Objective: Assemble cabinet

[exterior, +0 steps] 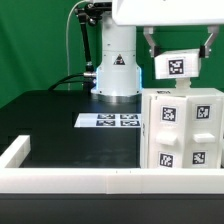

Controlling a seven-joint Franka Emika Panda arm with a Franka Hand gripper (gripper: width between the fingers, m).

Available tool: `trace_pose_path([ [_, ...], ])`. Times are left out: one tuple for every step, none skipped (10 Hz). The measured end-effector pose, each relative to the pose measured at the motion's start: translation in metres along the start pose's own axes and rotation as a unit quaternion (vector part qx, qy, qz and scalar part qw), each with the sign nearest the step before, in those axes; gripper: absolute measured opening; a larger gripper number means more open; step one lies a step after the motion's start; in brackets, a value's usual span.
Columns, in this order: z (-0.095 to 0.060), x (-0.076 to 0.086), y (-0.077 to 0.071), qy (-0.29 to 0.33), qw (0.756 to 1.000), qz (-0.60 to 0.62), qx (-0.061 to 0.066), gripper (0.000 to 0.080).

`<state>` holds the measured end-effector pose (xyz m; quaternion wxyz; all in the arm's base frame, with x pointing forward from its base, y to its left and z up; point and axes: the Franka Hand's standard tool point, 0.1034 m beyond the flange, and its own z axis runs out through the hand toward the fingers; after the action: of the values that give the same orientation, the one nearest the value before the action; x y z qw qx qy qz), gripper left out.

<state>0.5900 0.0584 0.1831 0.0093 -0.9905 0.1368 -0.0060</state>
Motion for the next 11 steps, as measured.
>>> trace_pose_path([
  [0.003,0.002,0.000,0.003,1.000,0.000,-0.001,0.0558],
  [0.005,0.005,-0.002,0.012,1.000,-0.003,0.001,0.0558],
  [0.012,0.002,0.001,0.009,1.000,-0.009,-0.002,0.0558],
  [0.015,0.003,0.004,0.012,1.000,-0.018,-0.001,0.0558],
  [0.016,0.006,0.004,0.019,0.999,-0.030,0.000,0.0558],
  [0.016,0.009,0.007,0.028,0.998,-0.054,0.003,0.0558],
  [0.016,0.010,0.007,0.039,0.998,-0.057,0.007,0.0558],
  [0.015,0.010,0.007,0.039,0.998,-0.057,0.007,0.0558],
  [0.015,0.010,0.007,0.039,0.998,-0.057,0.007,0.0558],
  [0.015,0.010,0.007,0.039,0.998,-0.057,0.007,0.0558],
  [0.015,0.010,0.007,0.039,0.998,-0.057,0.007,0.0558],
])
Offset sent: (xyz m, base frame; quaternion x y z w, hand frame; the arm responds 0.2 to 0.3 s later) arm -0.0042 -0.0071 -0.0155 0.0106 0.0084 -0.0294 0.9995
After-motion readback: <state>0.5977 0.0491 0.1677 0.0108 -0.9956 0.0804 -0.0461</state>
